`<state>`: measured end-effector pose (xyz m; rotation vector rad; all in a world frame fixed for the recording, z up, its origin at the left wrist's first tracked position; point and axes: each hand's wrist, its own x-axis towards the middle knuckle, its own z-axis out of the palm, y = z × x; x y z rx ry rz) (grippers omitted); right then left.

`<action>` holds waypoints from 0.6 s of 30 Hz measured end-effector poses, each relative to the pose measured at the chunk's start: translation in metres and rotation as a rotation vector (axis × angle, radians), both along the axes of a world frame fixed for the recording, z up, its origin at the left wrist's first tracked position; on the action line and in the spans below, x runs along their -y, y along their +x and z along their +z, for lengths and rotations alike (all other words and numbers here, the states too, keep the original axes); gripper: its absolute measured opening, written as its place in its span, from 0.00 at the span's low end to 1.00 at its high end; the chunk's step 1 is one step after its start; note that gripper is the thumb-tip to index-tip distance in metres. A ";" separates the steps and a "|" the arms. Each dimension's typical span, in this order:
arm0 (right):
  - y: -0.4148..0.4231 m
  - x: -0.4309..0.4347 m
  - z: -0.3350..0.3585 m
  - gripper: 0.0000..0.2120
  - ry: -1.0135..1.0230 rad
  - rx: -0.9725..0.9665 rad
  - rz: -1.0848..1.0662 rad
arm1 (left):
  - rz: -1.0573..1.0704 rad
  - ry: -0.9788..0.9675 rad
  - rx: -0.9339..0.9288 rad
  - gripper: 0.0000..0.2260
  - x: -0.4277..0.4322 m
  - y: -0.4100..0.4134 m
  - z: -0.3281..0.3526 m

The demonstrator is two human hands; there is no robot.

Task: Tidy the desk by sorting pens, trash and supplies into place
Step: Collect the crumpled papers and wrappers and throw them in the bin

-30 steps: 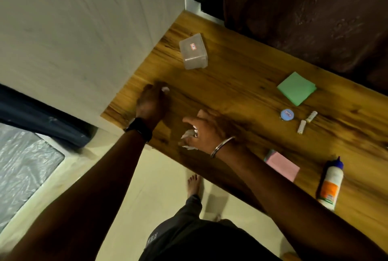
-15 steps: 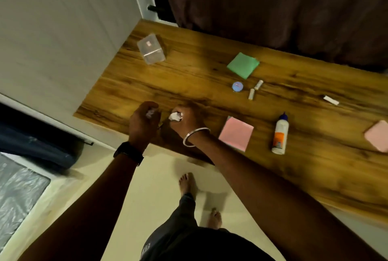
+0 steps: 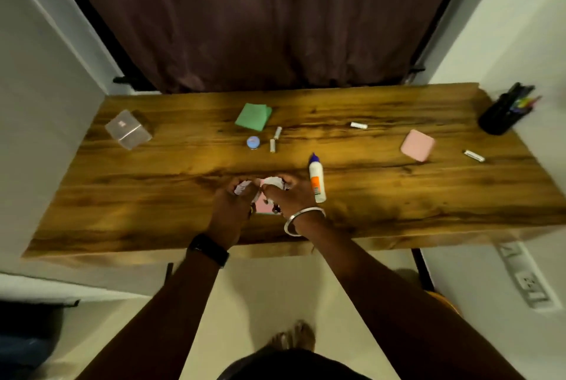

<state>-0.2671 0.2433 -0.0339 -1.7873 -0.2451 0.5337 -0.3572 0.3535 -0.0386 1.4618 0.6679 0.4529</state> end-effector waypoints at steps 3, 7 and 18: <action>0.002 0.032 0.005 0.07 0.144 -0.081 -0.190 | -0.036 -0.083 0.058 0.09 0.034 0.022 0.009; -0.001 0.080 0.016 0.14 0.332 -0.250 -0.415 | -0.123 -0.203 0.038 0.11 0.074 0.049 0.013; 0.001 0.263 0.021 0.11 0.489 -0.390 -0.934 | -0.492 -0.517 -0.080 0.04 0.264 0.112 0.013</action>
